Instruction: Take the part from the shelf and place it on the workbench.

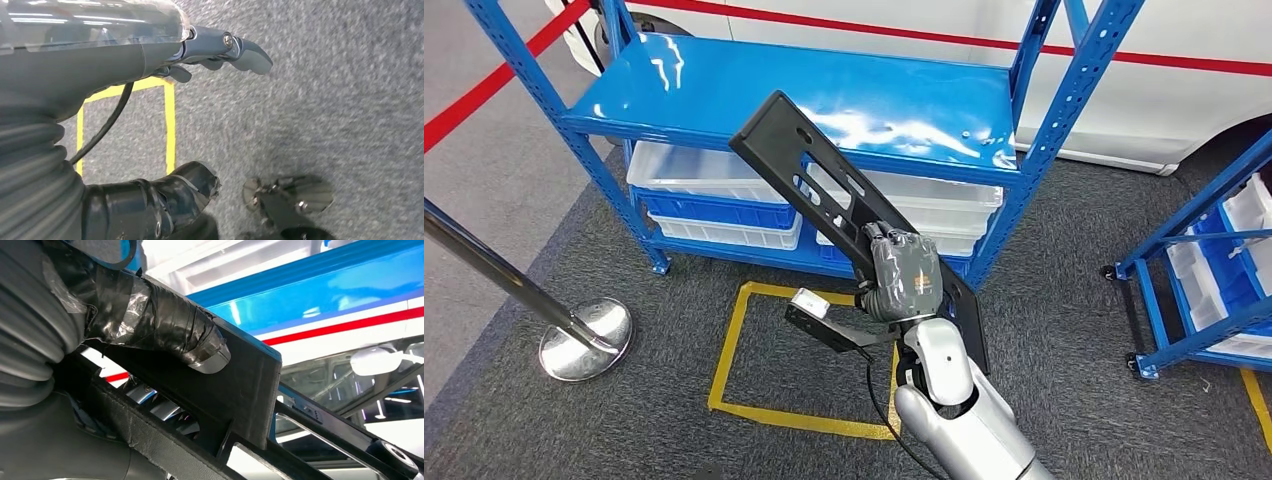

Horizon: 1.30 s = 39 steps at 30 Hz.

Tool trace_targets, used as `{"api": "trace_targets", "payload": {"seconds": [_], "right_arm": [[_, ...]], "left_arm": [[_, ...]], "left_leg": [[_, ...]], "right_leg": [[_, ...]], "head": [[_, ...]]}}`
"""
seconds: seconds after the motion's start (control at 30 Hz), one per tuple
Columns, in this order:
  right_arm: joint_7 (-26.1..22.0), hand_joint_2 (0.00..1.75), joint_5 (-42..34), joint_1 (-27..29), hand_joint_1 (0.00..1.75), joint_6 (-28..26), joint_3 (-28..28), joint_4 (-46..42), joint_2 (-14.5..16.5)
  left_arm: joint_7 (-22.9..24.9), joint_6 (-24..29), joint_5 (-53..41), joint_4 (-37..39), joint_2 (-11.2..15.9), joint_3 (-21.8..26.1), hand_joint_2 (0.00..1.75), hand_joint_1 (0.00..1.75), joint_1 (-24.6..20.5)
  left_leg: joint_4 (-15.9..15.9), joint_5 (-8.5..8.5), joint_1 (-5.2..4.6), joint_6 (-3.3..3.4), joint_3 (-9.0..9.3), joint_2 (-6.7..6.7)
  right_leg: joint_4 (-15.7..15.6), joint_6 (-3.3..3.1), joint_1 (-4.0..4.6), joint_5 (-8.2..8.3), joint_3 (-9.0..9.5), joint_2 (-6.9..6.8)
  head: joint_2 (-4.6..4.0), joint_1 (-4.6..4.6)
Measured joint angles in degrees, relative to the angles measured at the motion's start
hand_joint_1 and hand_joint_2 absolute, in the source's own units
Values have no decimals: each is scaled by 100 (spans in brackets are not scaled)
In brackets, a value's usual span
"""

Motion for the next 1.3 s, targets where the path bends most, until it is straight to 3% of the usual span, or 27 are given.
{"api": "trace_targets", "payload": {"seconds": [0.07, 0.13, 0.17, 0.2, 0.23, 0.3, 0.37, 0.47, 0.53, 0.57, 0.63, 0.67, 0.7, 0.73, 0.83, 0.9, 1.0, 1.07, 1.17, 1.2, 1.23, 1.3], "right_arm": [[-8, 175, -41, 26, 175, -67, -39, -8, -4], [-8, 175, -87, 90, 175, -148, -91, -16, -22], [-7, 175, -109, 137, 175, -179, -120, -19, -38], [-6, 175, -125, 184, 175, -198, -149, -21, -58], [-6, 175, -132, 223, 175, -209, -172, -25, -77], [-6, 175, -138, 263, 175, -217, -201, -43, -106], [-9, 175, -142, 273, 175, -231, -220, -68, -122], [-16, 175, -144, 289, 175, -249, -238, -95, -144], [-17, 175, -145, 293, 175, -257, -251, -114, -160], [-19, 175, -145, 294, 175, -264, -259, -121, -167], [-20, 175, -146, 306, 175, -276, -269, -126, -182], [-20, 175, -147, 321, 175, -278, -272, -126, -192], [-19, 175, -153, 338, 175, -280, -275, -126, -203], [-17, 175, -161, 352, 175, -284, -282, -126, -213], [-14, 175, -190, 385, 175, -358, -349, -151, -236], [-37, 175, -195, 426, 175, -452, -431, -200, -260], [-76, 175, -195, 517, 175, -511, -575, -263, -298], [-89, 175, -192, 541, 175, -514, -623, -284, -310], [-147, 175, -188, 581, 175, -525, -661, -301, -315], [-173, 175, -186, 614, 175, -529, -685, -304, -317], [-197, 175, -185, 650, 175, -534, -715, -305, -319], [-236, 175, -181, 697, 175, -548, -767, -317, -319]], "left_arm": [[-1, 7, 2, 0, -2, 1, 175, 0, 10], [-1, 9, 4, 0, -1, 1, 175, 0, 19], [-2, 10, 4, 0, 0, 1, 175, 0, 25], [-2, 10, 5, 0, 1, 1, 175, 0, 34], [-2, 10, 7, 0, 2, 1, 175, 0, 42], [-3, 10, 10, 0, 8, 1, 175, 0, 49], [-9, 10, 13, 0, 13, 1, 175, 0, 49], [-15, 11, 18, 0, 13, 1, 175, 0, 47], [-16, 12, 21, 0, 12, 1, 175, 0, 44], [-17, 11, 21, 0, 11, 1, 175, 0, 41], [-18, 11, 21, 0, 12, 1, 175, 0, 39], [-18, 11, 21, 0, 13, 1, 175, 0, 42], [-18, 11, 21, 0, 13, 1, 175, 0, 47], [-18, 11, 20, 0, 14, 1, 175, 0, 50], [-18, 11, 15, 1, 11, 1, 175, 0, 49], [-18, 11, 9, 1, 8, 1, 175, 0, 51], [-18, 11, 4, 1, 8, 1, 175, 0, 54], [-18, 12, 3, 0, 11, 1, 175, 0, 56], [-18, 10, 3, 0, 17, 1, 175, 0, 59], [-16, 10, 2, 0, 19, 1, 175, 0, 60], [-13, 11, 1, 0, 20, 1, 175, 0, 63], [-3, 13, -2, 0, 23, 1, 175, 0, 68]], "left_leg": [[394, -303, -8, -46, -168, -8], [1132, -711, -3, -81, -438, -10], [1424, -820, 2, -95, -528, -10], [1504, -807, 7, -104, -514, -9], [1371, -695, 13, -109, -396, -9], [623, -393, 24, -100, 64, -10], [81, -288, -1, -56, 369, -19], [-35, -285, -14, 37, 393, -23], [-94, -240, 11, 120, 387, -15], [-119, -216, 23, 161, 378, -10], [-111, -191, 15, 204, 331, -8], [-99, -187, 12, 210, 307, -8], [-85, -185, 10, 213, 289, -9], [-73, -184, 9, 213, 279, -10], [-46, -185, -9, 195, 273, -15], [-38, -168, -23, 151, 239, -13], [-51, -144, -34, 65, 218, 0], [115, -288, -48, 4, 160, -9], [1045, -802, -35, -37, -212, -18], [1302, -880, -31, -36, -312, -17], [1346, -835, -31, -27, -315, -18], [816, -506, -31, 10, -38, -35]], "right_leg": [[-64, -47, -49, 92, -30, -17], [-55, -58, -46, 134, -95, -27], [-41, -53, -46, 145, -124, -33], [-20, -47, -47, 152, -151, -38], [6, -41, -51, 155, -175, -38], [71, -16, -60, 145, -221, -27], [123, 35, -51, 142, -268, -13], [141, 120, -36, 170, -308, -2], [285, 173, -39, 41, -387, 7], [509, 199, -45, -112, -492, 11], [1249, 239, -65, -486, -828, 13], [1582, 252, -72, -595, -981, 13], [1751, 257, -76, -602, -1052, 12], [1697, 253, -78, -500, -1015, 12], [612, 169, -53, 52, -483, 2], [186, 112, -18, 147, -309, -5], [107, 72, -25, 163, -313, 8], [29, 31, -68, 217, -288, 14], [11, 4, -76, 248, -293, 18], [28, 4, -69, 247, -304, 19], [47, 5, -65, 245, -313, 25], [86, 14, -63, 237, -327, 53]], "head": [[0, -3], [0, -4], [0, -4], [0, -4], [0, -4], [0, -4], [0, -4], [0, -4], [0, -1], [0, 1], [0, 0], [0, 1], [0, 0], [0, 1], [0, 1], [0, 1], [0, -2], [0, -4], [0, -14], [0, -14], [0, -15], [0, -15]]}}
